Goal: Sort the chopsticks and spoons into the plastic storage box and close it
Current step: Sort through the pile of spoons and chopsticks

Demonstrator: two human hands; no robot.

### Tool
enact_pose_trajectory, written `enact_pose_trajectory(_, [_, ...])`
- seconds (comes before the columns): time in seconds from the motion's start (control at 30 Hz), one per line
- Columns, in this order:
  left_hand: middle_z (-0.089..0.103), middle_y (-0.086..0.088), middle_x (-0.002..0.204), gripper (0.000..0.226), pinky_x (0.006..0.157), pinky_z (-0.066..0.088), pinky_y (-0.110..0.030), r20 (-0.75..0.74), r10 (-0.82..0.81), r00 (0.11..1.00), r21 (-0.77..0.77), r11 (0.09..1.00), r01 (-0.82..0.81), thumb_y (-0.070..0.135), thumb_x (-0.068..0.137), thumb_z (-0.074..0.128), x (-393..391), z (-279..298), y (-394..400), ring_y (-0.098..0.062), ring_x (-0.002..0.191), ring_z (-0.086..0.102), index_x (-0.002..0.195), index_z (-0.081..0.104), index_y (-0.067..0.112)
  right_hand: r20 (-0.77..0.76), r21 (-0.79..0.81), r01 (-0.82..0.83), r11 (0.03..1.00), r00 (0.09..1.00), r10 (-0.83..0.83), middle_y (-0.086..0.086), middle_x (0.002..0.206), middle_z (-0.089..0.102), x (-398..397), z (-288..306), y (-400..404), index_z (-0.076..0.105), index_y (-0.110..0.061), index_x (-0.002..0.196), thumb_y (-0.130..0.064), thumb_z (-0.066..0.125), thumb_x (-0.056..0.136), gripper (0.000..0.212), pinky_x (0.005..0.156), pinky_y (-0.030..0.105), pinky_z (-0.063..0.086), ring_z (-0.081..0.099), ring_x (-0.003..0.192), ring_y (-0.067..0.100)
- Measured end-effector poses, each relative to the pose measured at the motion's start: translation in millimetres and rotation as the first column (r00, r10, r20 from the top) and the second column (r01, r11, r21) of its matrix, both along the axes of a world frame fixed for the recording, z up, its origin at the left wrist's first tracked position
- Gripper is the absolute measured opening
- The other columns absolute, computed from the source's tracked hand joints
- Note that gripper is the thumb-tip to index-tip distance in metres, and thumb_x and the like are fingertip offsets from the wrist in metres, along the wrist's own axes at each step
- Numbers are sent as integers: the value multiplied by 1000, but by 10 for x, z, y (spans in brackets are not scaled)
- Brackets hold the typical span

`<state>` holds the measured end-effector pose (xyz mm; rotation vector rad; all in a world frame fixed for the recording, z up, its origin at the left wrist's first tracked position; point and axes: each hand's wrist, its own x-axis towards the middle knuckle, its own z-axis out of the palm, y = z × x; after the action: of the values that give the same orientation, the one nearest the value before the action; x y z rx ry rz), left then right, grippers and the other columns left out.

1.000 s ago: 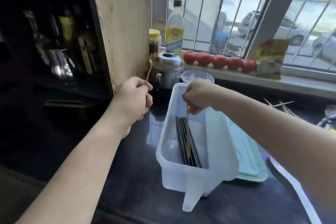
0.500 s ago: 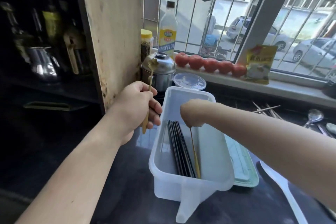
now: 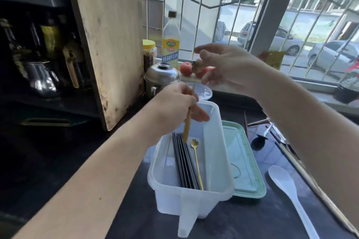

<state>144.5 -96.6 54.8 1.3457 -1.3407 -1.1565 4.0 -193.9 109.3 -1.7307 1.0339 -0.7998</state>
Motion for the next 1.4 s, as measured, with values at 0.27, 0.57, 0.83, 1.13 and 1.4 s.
enact_pose_trajectory(0.27, [62,1,107,25,87,49,-41,701,209,682,-199,975,-93,37,105,41,-15,-252,7,-27,103,59,113,59,22,-651,-539,-175,824,708,-275,7,80,75,-3,-330,-331,73,-14,78,1,64,87,20,75,40,59,70,73,23])
enact_pose_trajectory(0.57, [35,5,149,38,110,26,-39,778,194,598,-163,981,-106,16,102,38,131,-718,34,-23,140,25,138,47,25,-939,-342,-776,530,256,-231,-7,69,40,205,-719,-320,48,-27,63,-1,60,81,34,67,43,55,57,73,29])
enact_pose_trajectory(0.83, [30,4,154,48,114,22,-39,762,223,608,-168,975,-146,13,99,38,125,-793,9,-23,143,21,146,41,26,-979,-163,-745,646,40,-202,-2,82,65,275,-827,-315,62,-24,74,0,58,83,26,63,29,50,59,69,22])
enact_pose_trajectory(1.13, [33,5,154,42,113,22,-39,745,233,625,-153,972,-180,27,105,40,117,-805,20,-21,145,20,146,41,27,-965,-47,-755,655,-135,-225,1,69,44,395,-1044,-251,41,-15,63,4,63,85,36,69,37,55,50,60,22])
enact_pose_trajectory(1.4, [33,3,155,42,115,22,-39,750,223,622,-138,974,-183,30,105,40,113,-793,21,-21,146,20,147,41,27,-971,-12,-707,707,-159,-176,0,70,44,364,-1173,-249,40,-17,64,-4,64,91,39,66,36,47,41,56,17])
